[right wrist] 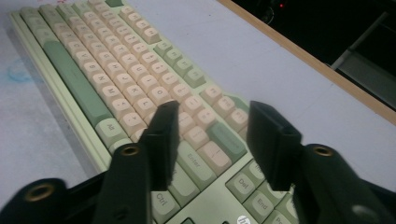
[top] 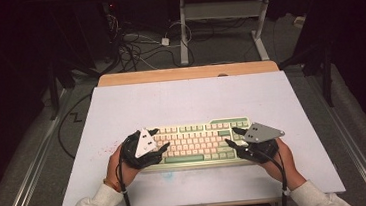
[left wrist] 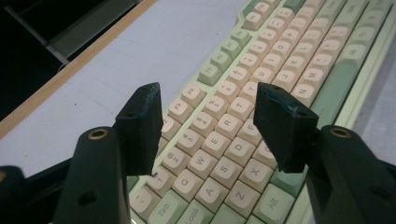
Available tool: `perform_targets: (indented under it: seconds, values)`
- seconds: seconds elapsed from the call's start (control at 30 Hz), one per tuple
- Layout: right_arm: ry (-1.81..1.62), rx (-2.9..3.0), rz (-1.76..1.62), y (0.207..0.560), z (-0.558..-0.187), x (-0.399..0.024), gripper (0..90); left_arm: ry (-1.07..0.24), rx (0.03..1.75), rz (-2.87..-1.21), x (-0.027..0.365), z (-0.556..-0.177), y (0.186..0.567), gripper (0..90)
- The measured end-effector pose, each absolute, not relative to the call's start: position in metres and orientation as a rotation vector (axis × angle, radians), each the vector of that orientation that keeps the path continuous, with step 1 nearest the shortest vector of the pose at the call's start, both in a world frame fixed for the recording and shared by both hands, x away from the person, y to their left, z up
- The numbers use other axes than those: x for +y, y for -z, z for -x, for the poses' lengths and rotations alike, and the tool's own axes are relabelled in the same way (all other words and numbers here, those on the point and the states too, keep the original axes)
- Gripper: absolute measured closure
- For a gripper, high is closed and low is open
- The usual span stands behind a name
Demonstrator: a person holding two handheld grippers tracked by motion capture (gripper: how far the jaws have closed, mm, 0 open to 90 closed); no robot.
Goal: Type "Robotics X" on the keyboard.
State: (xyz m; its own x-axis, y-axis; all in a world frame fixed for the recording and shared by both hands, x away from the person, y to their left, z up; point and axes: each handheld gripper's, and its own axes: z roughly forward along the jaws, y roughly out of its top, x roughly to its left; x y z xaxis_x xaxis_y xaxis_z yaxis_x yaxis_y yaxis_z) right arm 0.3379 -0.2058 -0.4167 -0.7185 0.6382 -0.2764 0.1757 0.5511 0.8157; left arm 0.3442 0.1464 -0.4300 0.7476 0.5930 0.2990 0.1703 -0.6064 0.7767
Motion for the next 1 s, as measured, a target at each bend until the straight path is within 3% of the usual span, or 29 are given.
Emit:
perform_targets:
  seconds: [0.17,0.23,0.33,0.4,1.0]
  values:
    - [-1.086,2.21,-0.67,0.4198,-0.3405,-0.206,36.2,-0.717,0.556,-2.196,0.1434,-0.344,0.433,38.6]
    - [-1.088,2.187,-0.68,0.4207,-0.3408,-0.2062,32.0,-0.742,0.572,-2.196,0.1416,-0.3435,0.4349,28.7]
    - [-1.098,2.162,-0.695,0.4211,-0.3414,-0.2069,26.3,-0.751,0.567,-2.2,0.1396,-0.3429,0.4372,25.7]
    - [-1.1,2.154,-0.705,0.4214,-0.342,-0.2071,22.6,-0.762,0.571,-2.193,0.1386,-0.3424,0.4376,18.2]
    - [-1.111,2.157,-0.656,0.4195,-0.3385,-0.2064,19.8,-0.778,0.545,-2.164,0.1376,-0.3371,0.4327,15.3]
